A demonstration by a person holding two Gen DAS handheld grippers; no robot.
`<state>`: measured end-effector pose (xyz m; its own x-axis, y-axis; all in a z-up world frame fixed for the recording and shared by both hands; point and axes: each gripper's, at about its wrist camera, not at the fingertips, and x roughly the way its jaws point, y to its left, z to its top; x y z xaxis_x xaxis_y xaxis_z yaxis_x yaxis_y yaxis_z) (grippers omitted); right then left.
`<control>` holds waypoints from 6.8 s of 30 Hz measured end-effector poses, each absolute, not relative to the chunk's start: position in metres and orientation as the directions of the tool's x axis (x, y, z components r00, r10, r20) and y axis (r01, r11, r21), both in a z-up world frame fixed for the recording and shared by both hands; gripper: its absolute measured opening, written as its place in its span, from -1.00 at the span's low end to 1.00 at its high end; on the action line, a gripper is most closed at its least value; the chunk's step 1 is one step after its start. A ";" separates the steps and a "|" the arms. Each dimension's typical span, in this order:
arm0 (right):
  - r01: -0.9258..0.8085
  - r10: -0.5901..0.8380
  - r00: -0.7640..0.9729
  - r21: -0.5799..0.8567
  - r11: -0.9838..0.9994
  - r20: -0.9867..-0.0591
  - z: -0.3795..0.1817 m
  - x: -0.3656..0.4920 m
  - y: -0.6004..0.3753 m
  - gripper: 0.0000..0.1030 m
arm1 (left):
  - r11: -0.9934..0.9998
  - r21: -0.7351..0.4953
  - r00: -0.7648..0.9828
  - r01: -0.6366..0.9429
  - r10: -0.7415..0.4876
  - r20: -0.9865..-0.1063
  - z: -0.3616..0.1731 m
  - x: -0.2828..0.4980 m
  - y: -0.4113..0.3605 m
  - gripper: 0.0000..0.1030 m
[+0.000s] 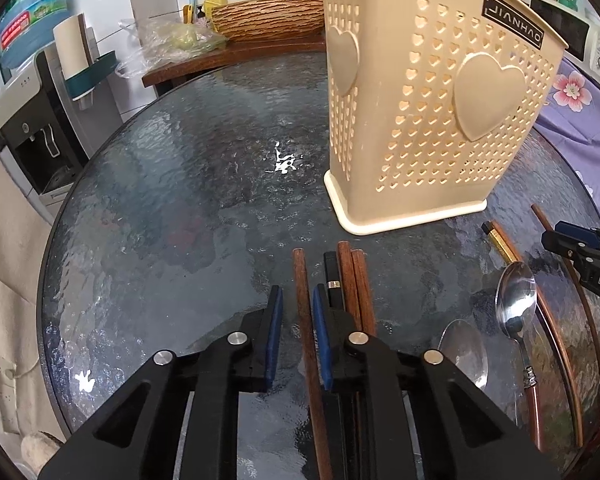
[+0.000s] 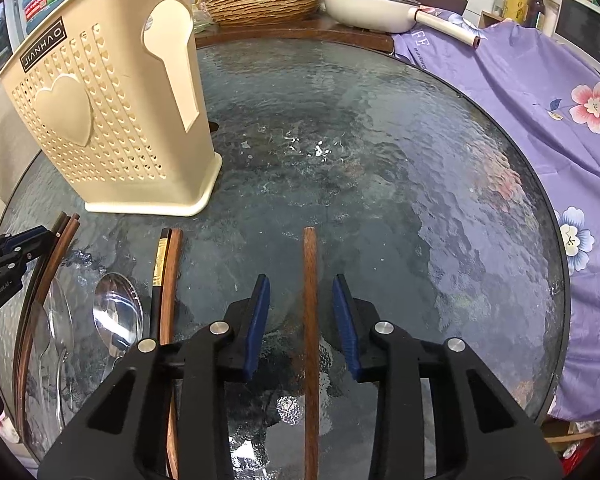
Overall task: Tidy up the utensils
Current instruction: 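Move the right gripper to a brown chopstick while the left gripper approaches another chopstick, then close both grippers on their chopsticks and lift them off the table, then carry both chopsticks over the cream basket and lower them into it, then open the right gripper, then the left, releasing chopsticks into the basket, then move both grippers back down to the remaining chopsticks on the table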
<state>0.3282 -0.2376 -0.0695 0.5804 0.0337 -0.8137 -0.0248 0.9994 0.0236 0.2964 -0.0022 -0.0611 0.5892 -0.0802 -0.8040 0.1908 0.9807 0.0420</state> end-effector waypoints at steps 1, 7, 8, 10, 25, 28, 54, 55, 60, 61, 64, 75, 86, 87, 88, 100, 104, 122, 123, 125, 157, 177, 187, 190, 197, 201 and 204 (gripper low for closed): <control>-0.026 0.035 0.580 0.024 0.999 -0.814 -0.070 0.328 -0.237 -0.51 | 0.981 0.041 0.590 0.190 -0.080 -0.804 -0.061 0.296 -0.003 -0.74; -0.030 0.033 0.580 0.019 0.999 -0.814 -0.070 0.323 -0.232 -0.76 | 0.981 0.045 0.591 0.190 -0.078 -0.803 -0.062 0.292 -0.007 -0.84; -0.030 0.035 0.580 0.022 0.999 -0.814 -0.070 0.323 -0.233 -0.79 | 0.981 0.047 0.591 0.190 -0.077 -0.803 -0.062 0.292 -0.008 -0.86; -0.027 0.035 0.581 0.023 0.999 -0.813 -0.070 0.324 -0.234 -0.85 | 0.980 0.056 0.594 0.191 -0.070 -0.801 -0.062 0.292 -0.009 -0.87; -0.066 0.123 0.610 0.105 0.992 -0.783 -0.057 0.326 -0.240 -0.86 | 0.984 -0.018 0.608 0.175 -0.122 -0.785 -0.051 0.294 -0.004 -0.88; -0.082 0.148 0.634 0.125 0.989 -0.759 -0.045 0.321 -0.240 -0.86 | 0.983 -0.026 0.633 0.179 -0.136 -0.762 -0.038 0.289 -0.003 -0.88; -0.245 0.301 0.788 0.174 0.954 -0.538 0.066 0.243 -0.235 -0.86 | 0.973 -0.056 0.802 0.226 -0.218 -0.557 0.066 0.229 0.007 -0.88; -0.251 0.308 0.788 0.179 0.951 -0.532 0.068 0.241 -0.235 -0.86 | 0.972 -0.055 0.804 0.228 -0.220 -0.553 0.068 0.228 0.006 -0.88; -0.265 0.315 0.800 0.170 0.949 -0.511 0.078 0.232 -0.235 -0.86 | 0.970 -0.043 0.818 0.241 -0.226 -0.529 0.077 0.219 0.005 -0.88; -0.269 0.319 0.800 0.172 0.948 -0.508 0.080 0.231 -0.235 -0.86 | 0.969 -0.041 0.822 0.242 -0.227 -0.522 0.080 0.217 0.004 -0.88; -0.279 0.325 0.805 0.167 0.946 -0.496 0.086 0.226 -0.235 -0.86 | 0.968 -0.042 0.830 0.247 -0.234 -0.507 0.086 0.212 0.006 -0.88; -0.319 0.349 0.815 0.145 0.937 -0.462 0.107 0.220 -0.226 -0.86 | 0.959 -0.037 0.850 0.281 -0.267 -0.455 0.109 0.202 0.001 -0.88; -0.367 0.385 0.809 0.130 0.921 -0.443 0.131 0.228 -0.215 -0.86 | 0.943 -0.046 0.855 0.329 -0.319 -0.409 0.135 0.201 -0.006 -0.88; -0.370 0.388 0.808 0.131 0.920 -0.444 0.134 0.231 -0.213 -0.86 | 0.940 -0.050 0.854 0.336 -0.327 -0.405 0.139 0.203 -0.007 -0.88; -0.373 0.391 0.806 0.132 0.918 -0.444 0.137 0.234 -0.212 -0.86 | 0.937 -0.054 0.852 0.346 -0.338 -0.400 0.145 0.205 -0.008 -0.88; -0.416 0.433 0.805 0.134 0.899 -0.407 0.220 0.265 -0.206 -0.86 | 0.910 -0.068 0.854 0.408 -0.407 -0.323 0.236 0.235 -0.020 -0.88; -0.396 0.404 0.836 0.101 0.913 -0.372 0.254 0.278 -0.204 -0.86 | 0.924 -0.062 0.880 0.377 -0.378 -0.288 0.264 0.250 -0.023 -0.88; -0.283 0.303 0.868 0.109 0.953 -0.395 0.202 0.352 -0.195 -0.85 | 0.967 -0.119 0.883 0.225 -0.254 -0.394 0.201 0.332 -0.029 -0.88; -0.281 0.302 0.863 0.111 0.953 -0.406 0.195 0.354 -0.194 -0.85 | 0.967 -0.122 0.880 0.223 -0.253 -0.402 0.195 0.334 -0.028 -0.88; -0.280 0.300 0.853 0.110 0.954 -0.427 0.182 0.358 -0.191 -0.85 | 0.968 -0.120 0.876 0.219 -0.249 -0.413 0.186 0.336 -0.027 -0.88; -0.222 0.244 0.856 0.102 0.970 -0.456 0.136 0.373 -0.194 -0.39 | 0.974 -0.113 0.832 0.197 -0.227 -0.506 0.118 0.349 -0.027 -0.37; -0.223 0.223 0.880 0.049 0.974 -0.420 0.116 0.313 -0.203 0.03 | 0.977 0.016 0.883 0.211 -0.183 -0.432 0.099 0.275 -0.024 0.64; -0.229 0.200 0.799 0.021 0.973 -0.568 0.052 0.276 -0.212 0.03 | 0.980 0.058 0.825 0.188 -0.126 -0.550 0.048 0.240 0.005 0.58; -0.226 0.200 0.760 0.036 0.973 -0.619 0.026 0.270 -0.214 0.03 | 0.981 0.043 0.795 0.189 -0.126 -0.593 0.030 0.234 0.011 0.33; -0.212 0.204 0.685 0.076 0.974 -0.699 -0.023 0.256 -0.215 0.02 | 0.978 0.002 0.717 0.209 -0.152 -0.680 -0.007 0.222 0.015 -0.13; -0.204 0.180 0.670 0.054 0.978 -0.720 -0.038 0.248 -0.212 0.02 | 0.978 -0.027 0.684 0.207 -0.165 -0.711 -0.027 0.219 0.018 -0.32; -0.212 0.160 0.661 0.023 0.977 -0.733 -0.045 0.244 -0.206 0.02 | 0.977 -0.053 0.666 0.205 -0.179 -0.724 -0.039 0.217 0.019 -0.36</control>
<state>0.2438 -0.2055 -0.0447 0.6612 0.1602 -0.7329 -0.2117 0.9771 0.0226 0.2169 0.0189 -0.0386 0.6661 -0.1791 -0.7240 0.2048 0.9774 -0.0533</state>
